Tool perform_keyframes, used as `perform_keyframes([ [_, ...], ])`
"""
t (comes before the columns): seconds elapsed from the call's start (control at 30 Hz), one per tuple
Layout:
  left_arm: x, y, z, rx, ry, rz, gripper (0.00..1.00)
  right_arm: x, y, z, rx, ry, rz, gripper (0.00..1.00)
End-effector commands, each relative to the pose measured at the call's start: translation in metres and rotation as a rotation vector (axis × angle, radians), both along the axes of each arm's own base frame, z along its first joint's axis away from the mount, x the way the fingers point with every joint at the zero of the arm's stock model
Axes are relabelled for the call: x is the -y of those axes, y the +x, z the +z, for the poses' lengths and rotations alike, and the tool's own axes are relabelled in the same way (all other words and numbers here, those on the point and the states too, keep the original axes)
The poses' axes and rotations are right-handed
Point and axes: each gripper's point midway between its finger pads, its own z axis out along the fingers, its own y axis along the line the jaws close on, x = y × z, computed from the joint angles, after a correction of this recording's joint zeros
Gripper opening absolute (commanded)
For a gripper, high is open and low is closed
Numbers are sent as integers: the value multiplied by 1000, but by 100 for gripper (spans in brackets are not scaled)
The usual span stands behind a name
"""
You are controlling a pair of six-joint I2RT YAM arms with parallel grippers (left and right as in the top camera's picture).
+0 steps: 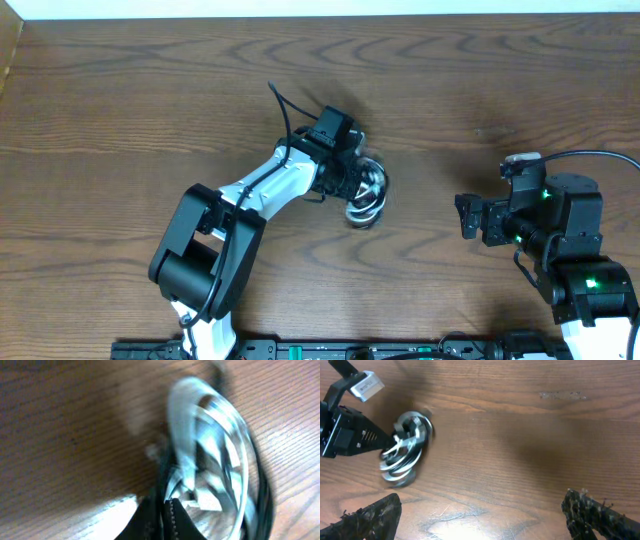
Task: Untangle cables
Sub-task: 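Reach the left gripper to the cable bundle and grasp it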
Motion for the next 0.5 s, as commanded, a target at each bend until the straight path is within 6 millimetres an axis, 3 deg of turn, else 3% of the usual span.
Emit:
perform_keyframes([
  [0.0, 12, -1, 21, -8, -75, 19, 8, -1, 1, 8, 3, 46, -37, 99],
  [0.07, 20, -1, 47, 0, -146, 39, 7, -5, 1, 7, -15, 87, -47, 99],
  [0.17, 34, -8, 93, -9, -287, 62, 8, -30, -2, 4, -65, 195, 60, 99],
  [0.23, 41, -15, 110, -16, -349, 32, 7, -40, -2, -5, -118, 237, 96, 99],
  [0.47, 54, -36, 107, -32, -321, -27, 8, -58, 16, -35, -240, 321, 156, 95],
])
